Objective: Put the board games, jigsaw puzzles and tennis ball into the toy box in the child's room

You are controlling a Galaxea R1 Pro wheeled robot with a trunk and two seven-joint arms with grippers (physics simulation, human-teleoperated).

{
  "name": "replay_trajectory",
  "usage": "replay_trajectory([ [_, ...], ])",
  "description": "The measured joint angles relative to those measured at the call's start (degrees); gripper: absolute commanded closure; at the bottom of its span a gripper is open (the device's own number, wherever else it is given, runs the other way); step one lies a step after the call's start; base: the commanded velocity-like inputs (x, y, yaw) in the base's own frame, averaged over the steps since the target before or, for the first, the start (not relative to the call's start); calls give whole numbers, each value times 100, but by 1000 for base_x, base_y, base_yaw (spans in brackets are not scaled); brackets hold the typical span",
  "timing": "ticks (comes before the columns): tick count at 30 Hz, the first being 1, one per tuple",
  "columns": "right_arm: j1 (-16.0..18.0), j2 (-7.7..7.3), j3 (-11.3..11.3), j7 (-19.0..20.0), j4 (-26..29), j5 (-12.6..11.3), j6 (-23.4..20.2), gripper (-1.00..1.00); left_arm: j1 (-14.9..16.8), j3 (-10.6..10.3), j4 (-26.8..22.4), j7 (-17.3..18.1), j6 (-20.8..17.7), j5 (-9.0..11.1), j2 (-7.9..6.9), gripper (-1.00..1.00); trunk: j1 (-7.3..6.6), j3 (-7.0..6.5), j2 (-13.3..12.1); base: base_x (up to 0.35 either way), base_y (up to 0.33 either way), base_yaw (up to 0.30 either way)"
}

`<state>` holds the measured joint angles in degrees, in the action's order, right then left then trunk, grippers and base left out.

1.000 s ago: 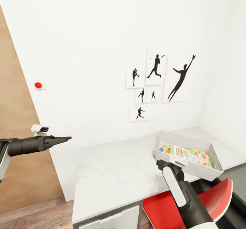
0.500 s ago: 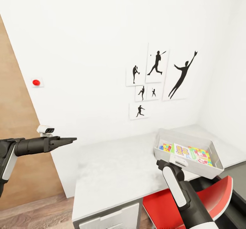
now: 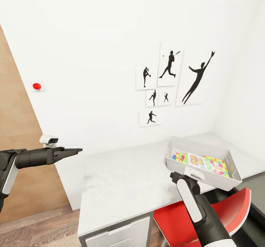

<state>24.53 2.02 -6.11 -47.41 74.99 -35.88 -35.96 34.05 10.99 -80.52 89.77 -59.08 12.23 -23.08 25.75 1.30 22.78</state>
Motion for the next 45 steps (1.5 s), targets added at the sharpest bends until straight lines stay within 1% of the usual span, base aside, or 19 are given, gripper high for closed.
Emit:
replay_trajectory([
  [11, 1, -6, 17, 0, 0, 8, 1, -100, -5, 16, 98, 0, 24, -36, -39, -100, 0, 101, 0, 0, 0, 0],
  [16, 1, -14, 19, 0, 0, 9, 1, -100, -8, 13, 113, 0, 27, -55, -20, -100, 0, 148, 0, 0, 0, 0],
  [21, 2, -82, 20, 0, 7, 10, 1, -100, -8, 10, 114, 0, 28, -45, -9, -100, 0, 194, 0, 0, 0, 0],
  [25, 2, -104, 20, 0, 9, 9, 0, -100, -8, 10, 111, 0, 29, -35, 0, -100, -1, 231, 1, 52, -95, 0],
  [31, 2, -111, 20, 0, 2, 9, 1, -100, -9, 10, 108, 0, 35, -30, 7, -100, 0, 287, 0, 60, -122, 0],
  [45, 2, -113, 20, 0, 0, 9, 1, -100, -9, 10, 107, 0, 36, -31, 3, -100, 0, 416, 1, 16, -3, 0],
])
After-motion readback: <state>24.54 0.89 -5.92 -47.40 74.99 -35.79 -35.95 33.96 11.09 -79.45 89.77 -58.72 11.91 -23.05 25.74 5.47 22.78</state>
